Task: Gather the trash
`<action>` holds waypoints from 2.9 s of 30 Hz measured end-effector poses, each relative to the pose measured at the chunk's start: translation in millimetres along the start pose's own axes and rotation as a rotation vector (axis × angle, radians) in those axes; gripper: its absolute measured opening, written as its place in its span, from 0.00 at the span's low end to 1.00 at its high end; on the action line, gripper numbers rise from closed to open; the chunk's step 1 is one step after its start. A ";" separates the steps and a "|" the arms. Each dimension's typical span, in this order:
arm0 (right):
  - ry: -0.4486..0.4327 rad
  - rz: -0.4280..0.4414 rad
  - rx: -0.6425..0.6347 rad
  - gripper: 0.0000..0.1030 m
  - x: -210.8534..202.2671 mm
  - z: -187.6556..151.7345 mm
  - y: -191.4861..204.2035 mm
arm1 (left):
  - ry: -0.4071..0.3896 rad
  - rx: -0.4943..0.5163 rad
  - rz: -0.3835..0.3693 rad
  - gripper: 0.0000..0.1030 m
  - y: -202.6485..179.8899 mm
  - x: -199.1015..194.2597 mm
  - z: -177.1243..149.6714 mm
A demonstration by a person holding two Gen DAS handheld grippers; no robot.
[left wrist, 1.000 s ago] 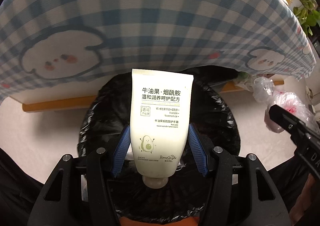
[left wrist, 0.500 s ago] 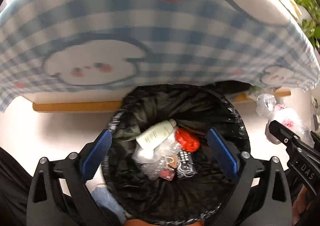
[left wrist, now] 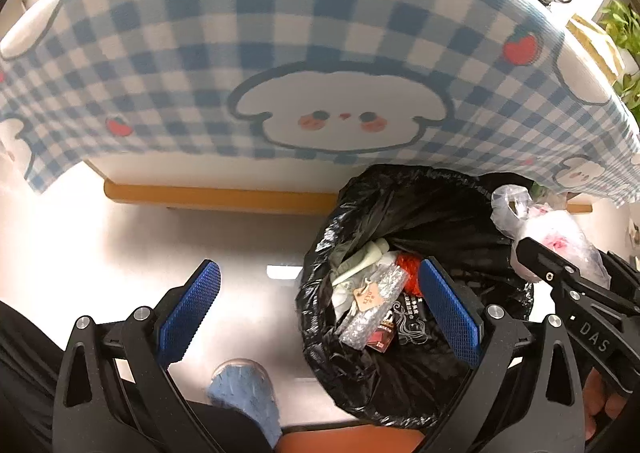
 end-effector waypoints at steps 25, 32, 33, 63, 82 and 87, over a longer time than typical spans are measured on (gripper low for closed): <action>-0.145 0.001 0.053 0.93 -66.7 10.8 -28.1 | -0.122 0.022 -0.012 0.94 -13.3 -75.9 6.0; -0.279 0.002 0.049 0.93 -143.9 8.8 -34.9 | -0.204 0.077 0.032 0.94 -29.1 -140.9 10.0; -0.292 0.003 0.049 0.93 -153.0 7.1 -35.3 | -0.215 0.079 0.032 0.94 -31.0 -149.0 9.1; -0.382 -0.001 0.047 0.93 -215.4 -23.2 -43.7 | -0.308 0.103 0.056 0.94 -49.0 -201.9 -16.8; -0.383 0.001 0.046 0.93 -215.6 -22.8 -42.6 | -0.308 0.099 0.050 0.94 -49.7 -201.7 -16.0; -0.384 0.001 0.046 0.93 -215.7 -22.9 -42.8 | -0.311 0.097 0.051 0.94 -50.4 -202.2 -15.5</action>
Point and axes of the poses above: each gripper's, at about its wrist camera, not at the fingertips, and x roughly the way its jaws point, y to its left, z to its top, the point moved 6 cm from there along x, roughly the way its jaws point, and after that the axes turned 14 degrees about x, right-handed, at the moved point
